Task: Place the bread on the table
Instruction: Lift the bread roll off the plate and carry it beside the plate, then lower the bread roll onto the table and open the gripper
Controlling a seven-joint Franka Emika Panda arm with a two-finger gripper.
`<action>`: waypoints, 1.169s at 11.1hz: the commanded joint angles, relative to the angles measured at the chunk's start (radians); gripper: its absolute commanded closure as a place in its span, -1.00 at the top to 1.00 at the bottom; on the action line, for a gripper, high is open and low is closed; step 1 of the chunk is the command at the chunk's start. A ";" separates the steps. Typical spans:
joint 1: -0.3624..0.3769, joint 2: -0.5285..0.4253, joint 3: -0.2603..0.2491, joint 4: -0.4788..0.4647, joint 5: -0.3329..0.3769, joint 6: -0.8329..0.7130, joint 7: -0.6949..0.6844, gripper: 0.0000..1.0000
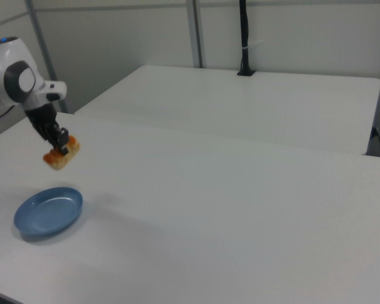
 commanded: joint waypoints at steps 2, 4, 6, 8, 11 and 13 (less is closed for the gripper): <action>0.001 0.288 -0.007 0.334 -0.019 0.001 -0.007 -0.50; 0.004 0.367 -0.011 0.360 -0.048 0.048 -0.007 -0.43; 0.002 0.419 -0.011 0.357 -0.085 0.097 -0.007 -0.31; 0.002 0.444 -0.013 0.357 -0.092 0.102 -0.001 0.79; 0.002 0.386 -0.027 0.354 -0.103 0.093 0.001 1.00; -0.043 0.244 -0.021 0.302 -0.094 0.026 -0.004 1.00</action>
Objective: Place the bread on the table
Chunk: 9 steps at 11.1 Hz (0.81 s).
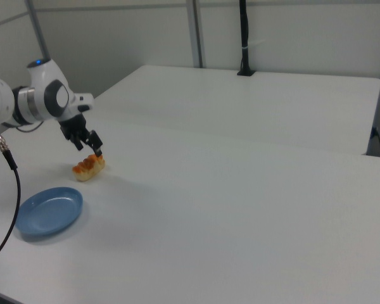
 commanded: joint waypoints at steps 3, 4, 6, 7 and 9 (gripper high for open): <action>-0.118 -0.378 0.000 -0.170 0.037 -0.349 -0.151 1.00; -0.155 -0.434 0.000 -0.182 0.065 -0.431 -0.239 1.00; -0.257 -0.511 -0.012 -0.182 0.152 -0.581 -0.462 1.00; -0.287 -0.538 -0.015 -0.179 0.154 -0.621 -0.529 1.00; -0.347 -0.569 -0.018 -0.175 0.160 -0.626 -0.545 1.00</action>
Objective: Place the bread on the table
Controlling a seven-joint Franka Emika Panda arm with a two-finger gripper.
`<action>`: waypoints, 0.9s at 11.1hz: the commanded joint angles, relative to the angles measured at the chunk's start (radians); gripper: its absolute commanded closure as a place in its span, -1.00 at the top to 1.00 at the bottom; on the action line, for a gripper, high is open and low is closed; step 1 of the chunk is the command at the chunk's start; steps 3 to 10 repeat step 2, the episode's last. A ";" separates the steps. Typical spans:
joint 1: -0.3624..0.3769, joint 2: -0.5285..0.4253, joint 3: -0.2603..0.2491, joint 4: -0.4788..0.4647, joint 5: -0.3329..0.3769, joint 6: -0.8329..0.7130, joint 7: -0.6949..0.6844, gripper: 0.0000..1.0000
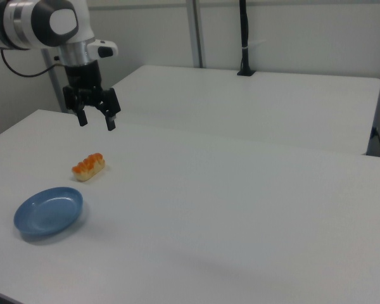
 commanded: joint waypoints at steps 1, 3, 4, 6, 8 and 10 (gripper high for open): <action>-0.047 -0.054 -0.004 -0.041 0.024 -0.002 -0.041 1.00; -0.047 -0.051 -0.004 -0.041 0.024 0.003 -0.038 1.00; -0.047 -0.051 -0.004 -0.041 0.024 0.003 -0.038 1.00; -0.047 -0.051 -0.004 -0.041 0.024 0.003 -0.038 1.00; -0.047 -0.051 -0.004 -0.041 0.024 0.003 -0.038 1.00; -0.047 -0.051 -0.004 -0.041 0.024 0.003 -0.038 1.00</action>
